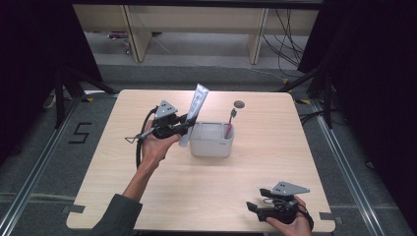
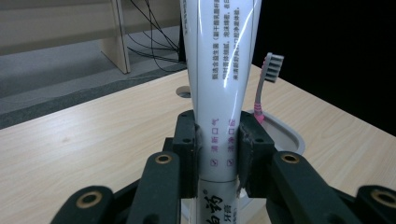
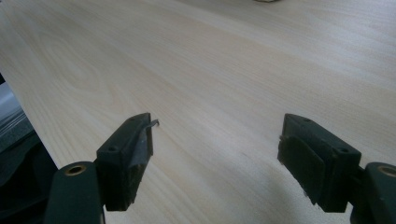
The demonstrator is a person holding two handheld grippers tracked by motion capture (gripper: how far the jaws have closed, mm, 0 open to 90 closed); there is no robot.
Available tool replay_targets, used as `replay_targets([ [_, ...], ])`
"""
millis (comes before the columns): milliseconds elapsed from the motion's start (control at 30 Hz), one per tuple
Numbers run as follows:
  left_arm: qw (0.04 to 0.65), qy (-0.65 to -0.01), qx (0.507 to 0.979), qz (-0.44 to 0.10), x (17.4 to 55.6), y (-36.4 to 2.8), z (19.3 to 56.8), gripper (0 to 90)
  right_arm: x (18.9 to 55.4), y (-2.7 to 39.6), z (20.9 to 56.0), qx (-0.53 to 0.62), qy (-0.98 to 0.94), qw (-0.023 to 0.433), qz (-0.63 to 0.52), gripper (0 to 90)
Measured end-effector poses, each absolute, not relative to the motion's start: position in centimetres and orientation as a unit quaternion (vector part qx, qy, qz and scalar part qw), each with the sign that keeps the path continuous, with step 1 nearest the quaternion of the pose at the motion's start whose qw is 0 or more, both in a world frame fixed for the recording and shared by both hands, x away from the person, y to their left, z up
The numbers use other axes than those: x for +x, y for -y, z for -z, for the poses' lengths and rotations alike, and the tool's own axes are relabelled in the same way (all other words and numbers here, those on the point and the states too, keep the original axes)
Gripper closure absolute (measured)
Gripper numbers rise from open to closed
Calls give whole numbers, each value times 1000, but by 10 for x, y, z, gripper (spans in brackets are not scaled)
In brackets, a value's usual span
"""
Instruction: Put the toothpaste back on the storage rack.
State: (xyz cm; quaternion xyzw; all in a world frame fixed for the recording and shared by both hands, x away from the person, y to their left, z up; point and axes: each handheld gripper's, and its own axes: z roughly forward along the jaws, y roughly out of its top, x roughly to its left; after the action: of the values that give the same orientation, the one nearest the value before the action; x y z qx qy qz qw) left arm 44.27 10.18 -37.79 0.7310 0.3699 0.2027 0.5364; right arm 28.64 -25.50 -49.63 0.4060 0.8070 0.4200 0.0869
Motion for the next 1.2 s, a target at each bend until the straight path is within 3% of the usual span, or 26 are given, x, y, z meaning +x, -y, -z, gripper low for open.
replay_targets([
  [1200, 571, -352, 712, -207, 473, -45, 380, 715, 287, 256, 496, 397, -811, 96, -419, 267],
])
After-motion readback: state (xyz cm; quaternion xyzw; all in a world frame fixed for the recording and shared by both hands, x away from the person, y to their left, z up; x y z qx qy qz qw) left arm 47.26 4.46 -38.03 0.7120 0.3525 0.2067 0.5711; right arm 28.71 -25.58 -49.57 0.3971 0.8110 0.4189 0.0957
